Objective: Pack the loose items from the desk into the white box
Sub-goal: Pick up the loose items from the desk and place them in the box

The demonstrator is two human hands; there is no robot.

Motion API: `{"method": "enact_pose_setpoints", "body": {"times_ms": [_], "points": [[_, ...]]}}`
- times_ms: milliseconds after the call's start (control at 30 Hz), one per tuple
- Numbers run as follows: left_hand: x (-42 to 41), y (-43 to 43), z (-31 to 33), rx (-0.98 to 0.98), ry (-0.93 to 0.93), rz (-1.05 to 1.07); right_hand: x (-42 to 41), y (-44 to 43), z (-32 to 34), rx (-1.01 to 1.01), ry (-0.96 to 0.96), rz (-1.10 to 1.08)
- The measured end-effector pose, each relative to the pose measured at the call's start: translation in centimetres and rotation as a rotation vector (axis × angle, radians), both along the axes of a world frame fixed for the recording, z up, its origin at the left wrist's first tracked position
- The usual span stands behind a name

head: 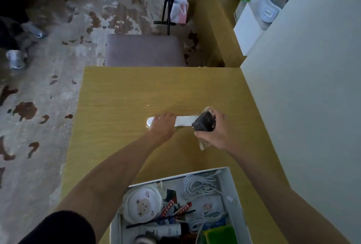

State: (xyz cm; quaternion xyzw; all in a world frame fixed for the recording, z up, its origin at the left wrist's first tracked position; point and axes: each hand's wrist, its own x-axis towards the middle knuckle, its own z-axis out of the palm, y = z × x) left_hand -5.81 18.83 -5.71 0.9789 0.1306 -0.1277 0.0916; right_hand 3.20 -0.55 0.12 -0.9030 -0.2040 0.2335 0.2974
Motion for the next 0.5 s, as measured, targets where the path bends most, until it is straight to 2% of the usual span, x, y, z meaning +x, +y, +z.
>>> {"method": "enact_pose_setpoints", "body": {"times_ms": [200, 500], "points": [[-1.5, -0.5, 1.9, -0.119, -0.025, 0.108, -1.7, -2.3, 3.3, 0.109, 0.062, 0.082], [-10.4, -2.7, 10.8, -0.214, -0.406, 0.319, -5.5, -4.7, 9.6, 0.322, 0.182, 0.431]]}}
